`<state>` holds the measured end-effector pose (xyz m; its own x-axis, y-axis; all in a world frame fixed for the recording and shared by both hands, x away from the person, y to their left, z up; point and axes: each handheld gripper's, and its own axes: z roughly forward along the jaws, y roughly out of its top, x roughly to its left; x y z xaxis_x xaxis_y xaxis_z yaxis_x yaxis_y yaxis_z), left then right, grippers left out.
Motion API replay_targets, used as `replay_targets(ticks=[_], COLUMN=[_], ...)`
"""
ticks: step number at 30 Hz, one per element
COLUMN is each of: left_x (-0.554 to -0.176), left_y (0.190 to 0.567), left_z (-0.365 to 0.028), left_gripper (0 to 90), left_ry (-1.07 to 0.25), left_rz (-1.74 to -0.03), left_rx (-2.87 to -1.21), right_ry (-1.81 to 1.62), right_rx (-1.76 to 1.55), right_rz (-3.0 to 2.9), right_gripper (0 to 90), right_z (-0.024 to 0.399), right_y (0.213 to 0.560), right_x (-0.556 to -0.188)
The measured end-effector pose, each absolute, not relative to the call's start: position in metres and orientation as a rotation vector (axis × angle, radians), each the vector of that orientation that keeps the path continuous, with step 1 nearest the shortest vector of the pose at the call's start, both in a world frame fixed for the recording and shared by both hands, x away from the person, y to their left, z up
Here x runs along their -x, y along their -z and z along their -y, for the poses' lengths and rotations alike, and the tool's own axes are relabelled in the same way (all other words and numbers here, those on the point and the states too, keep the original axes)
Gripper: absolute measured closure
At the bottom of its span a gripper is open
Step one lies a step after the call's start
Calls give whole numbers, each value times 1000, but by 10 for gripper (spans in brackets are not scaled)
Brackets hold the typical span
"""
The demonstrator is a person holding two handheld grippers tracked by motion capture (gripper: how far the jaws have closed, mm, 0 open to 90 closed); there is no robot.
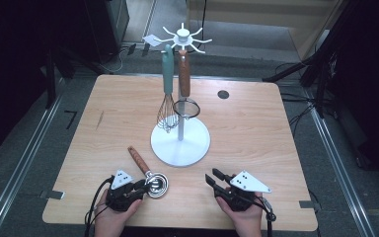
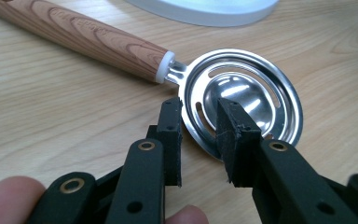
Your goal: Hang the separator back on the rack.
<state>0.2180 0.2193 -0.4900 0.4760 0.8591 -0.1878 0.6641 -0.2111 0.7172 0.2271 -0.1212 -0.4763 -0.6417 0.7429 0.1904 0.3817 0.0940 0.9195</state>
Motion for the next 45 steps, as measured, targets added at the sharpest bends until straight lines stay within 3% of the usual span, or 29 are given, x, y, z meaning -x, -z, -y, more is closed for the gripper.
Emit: replay_targets(ticks=[20,27,32,38,45], left_x=[-204,-202,-204,-215,-214], left_y=[495,494,483,474,481], left_z=[-168,-161,-182,-233,-296], left_gripper=[696,603,613,603,366], left_ry=[-303,-262,-305,-367,-455], left_rz=[-1169,-1062,-1050,-1151,-1221], left_rx=[-1971,-1971,-1919,-1822,-1738], right_ry=[-1573,-1511,-1536,-1448,-1371], right_rx=[-1022,-1146,-1120,-1117,-1112], right_rz=[-2241,-2222,-2284,-2377,-2447], right_gripper=[797,775,880,897,880], right_z=[78,79,74,60,55], right_y=[484,488,488,496,504], right_x=[-216,-218,-215,-217,-220])
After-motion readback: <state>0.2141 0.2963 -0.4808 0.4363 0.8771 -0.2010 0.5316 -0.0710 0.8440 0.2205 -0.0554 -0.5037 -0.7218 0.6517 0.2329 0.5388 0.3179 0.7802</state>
